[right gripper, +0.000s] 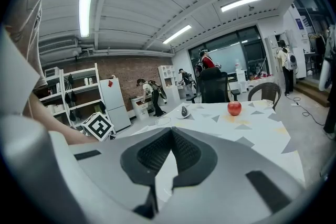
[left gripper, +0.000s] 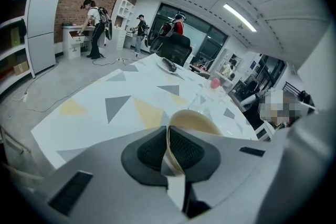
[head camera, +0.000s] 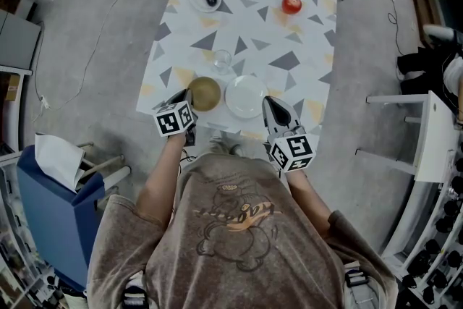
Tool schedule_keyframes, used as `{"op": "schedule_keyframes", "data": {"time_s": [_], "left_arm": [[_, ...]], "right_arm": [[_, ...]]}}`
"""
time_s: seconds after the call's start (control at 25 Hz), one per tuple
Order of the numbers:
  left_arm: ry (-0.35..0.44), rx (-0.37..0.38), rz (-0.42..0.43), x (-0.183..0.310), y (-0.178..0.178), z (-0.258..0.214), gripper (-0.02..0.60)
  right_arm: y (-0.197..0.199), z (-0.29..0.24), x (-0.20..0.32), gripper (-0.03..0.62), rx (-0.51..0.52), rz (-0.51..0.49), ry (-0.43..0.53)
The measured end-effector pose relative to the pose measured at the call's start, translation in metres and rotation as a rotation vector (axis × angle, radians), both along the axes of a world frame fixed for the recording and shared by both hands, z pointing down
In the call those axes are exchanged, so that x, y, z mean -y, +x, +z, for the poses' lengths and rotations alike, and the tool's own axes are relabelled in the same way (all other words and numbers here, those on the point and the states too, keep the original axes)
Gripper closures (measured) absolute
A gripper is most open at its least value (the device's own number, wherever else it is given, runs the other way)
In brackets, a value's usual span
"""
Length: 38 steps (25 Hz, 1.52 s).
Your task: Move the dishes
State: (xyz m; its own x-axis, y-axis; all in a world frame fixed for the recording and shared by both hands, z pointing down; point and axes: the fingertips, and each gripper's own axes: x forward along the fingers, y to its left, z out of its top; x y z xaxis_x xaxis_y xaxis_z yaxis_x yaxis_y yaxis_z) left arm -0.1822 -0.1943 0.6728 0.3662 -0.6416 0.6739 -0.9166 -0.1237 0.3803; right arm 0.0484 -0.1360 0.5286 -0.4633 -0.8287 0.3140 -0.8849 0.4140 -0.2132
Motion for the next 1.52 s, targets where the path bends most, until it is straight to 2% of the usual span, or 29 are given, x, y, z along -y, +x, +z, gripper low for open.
{"op": "schedule_keyframes", "data": {"time_s": [0.28, 0.4, 0.8, 1.16, 1.52], "left_arm": [[0.035, -0.012, 0.003, 0.002, 0.001, -0.007, 0.545], [0.061, -0.02, -0.001, 0.005, 0.001, -0.013, 0.472], [0.198, -0.021, -0.001, 0.015, -0.006, -0.059, 0.418], [0.418, 0.041, 0.134, 0.013, 0.015, -0.148, 0.411], [0.557, 0.02, 0.25, -0.019, 0.05, -0.213, 0.41]], "right_arm": [[0.001, -0.002, -0.003, 0.597, -0.003, 0.001, 0.0], [0.001, -0.002, -0.003, 0.597, -0.003, -0.001, 0.003], [0.0, -0.011, -0.008, 0.597, 0.003, -0.003, 0.034], [0.005, -0.028, -0.015, 0.598, 0.022, 0.019, 0.085], [0.013, -0.043, -0.025, 0.598, 0.028, 0.04, 0.121]]}}
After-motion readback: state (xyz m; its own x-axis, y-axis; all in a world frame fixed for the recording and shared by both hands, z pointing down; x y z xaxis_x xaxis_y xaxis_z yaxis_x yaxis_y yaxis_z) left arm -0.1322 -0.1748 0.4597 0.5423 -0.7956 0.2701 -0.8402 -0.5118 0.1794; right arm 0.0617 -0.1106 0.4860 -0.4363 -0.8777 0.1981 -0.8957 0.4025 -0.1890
